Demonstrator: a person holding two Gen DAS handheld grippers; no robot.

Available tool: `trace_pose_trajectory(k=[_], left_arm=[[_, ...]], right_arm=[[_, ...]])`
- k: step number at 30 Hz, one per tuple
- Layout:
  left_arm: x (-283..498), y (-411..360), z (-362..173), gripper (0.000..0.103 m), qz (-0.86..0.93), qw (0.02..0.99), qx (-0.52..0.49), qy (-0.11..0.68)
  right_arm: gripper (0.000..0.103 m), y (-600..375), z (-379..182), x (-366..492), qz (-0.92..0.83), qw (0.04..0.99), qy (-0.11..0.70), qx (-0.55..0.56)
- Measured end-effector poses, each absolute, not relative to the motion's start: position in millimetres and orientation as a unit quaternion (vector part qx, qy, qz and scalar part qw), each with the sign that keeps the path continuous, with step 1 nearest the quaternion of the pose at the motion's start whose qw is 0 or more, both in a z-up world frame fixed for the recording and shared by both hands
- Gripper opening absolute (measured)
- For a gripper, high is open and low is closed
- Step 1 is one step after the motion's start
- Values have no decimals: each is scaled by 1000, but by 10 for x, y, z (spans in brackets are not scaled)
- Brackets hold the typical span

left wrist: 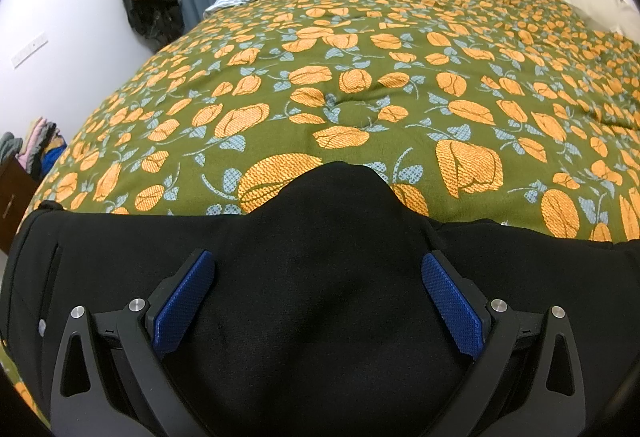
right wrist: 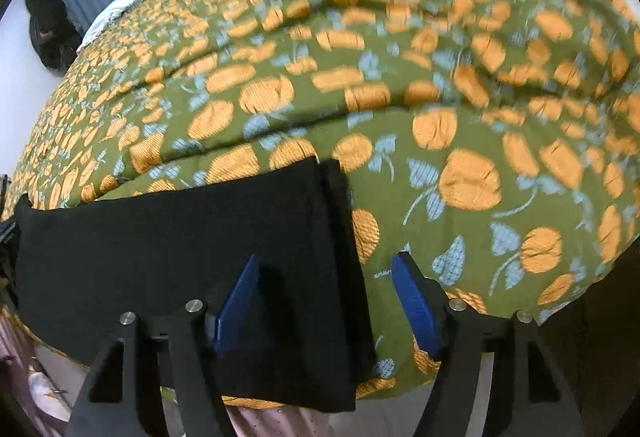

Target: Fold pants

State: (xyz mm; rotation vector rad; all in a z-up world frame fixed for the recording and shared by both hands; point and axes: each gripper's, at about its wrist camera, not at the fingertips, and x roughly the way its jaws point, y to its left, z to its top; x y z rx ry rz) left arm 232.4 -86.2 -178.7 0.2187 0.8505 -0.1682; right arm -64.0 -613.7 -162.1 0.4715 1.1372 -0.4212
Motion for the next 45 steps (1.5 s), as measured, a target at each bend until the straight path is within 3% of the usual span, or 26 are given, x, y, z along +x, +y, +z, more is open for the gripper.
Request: trace_pose_trajectory(k=[4,8,12,13,16,20,22,27,29,31,33,39,45], left_arm=[[2318,-860,-1793,103,-81,902,107,411],[2317,-864,-1793,103,-80,902,107,410],[2316,-865,-1795,103,-81,902,107,411],[2312,-866,-1795,103,-81,902,107,411],[2313,-864,-1796,103,-82,901,104,413],[2353,-857,-1767,103,-91,889,103,438],[2374,-825,-1707,102,-100,880,95,454],[2239,-693,-1519,102,-117,877,48,463],[2141,-627,-1443,102,-123,877,42,462],[2044,-542,-1368,102,-125,878,36,461],[1986,-455,-1320,102,-124,878,27,462],[1885,-172,-1258,102,-103,875,-20,473],[1838,-40,-1211,102,-106,865,-68,485]], right_arm=[[68,-6218,-1696,-612,-169,792,523,267],[59,-6166,-1660,-566,-148,788,542,253],[46,-6190,-1666,-555,-142,776,559,256],[36,-6200,-1645,-551,-145,774,562,253],[25,-6235,-1551,-604,-150,776,554,262],[30,-6221,-1529,-638,-157,783,547,250],[53,-6202,-1574,-633,-155,782,552,244],[55,-6204,-1670,-566,-154,787,547,240],[42,-6207,-1680,-537,-142,780,556,249],[22,-6198,-1561,-557,-136,783,561,232],[13,-6182,-1427,-607,-131,789,556,228],[10,-5845,-1128,-633,-135,798,565,161],[10,-5366,-815,-522,-47,830,470,297]])
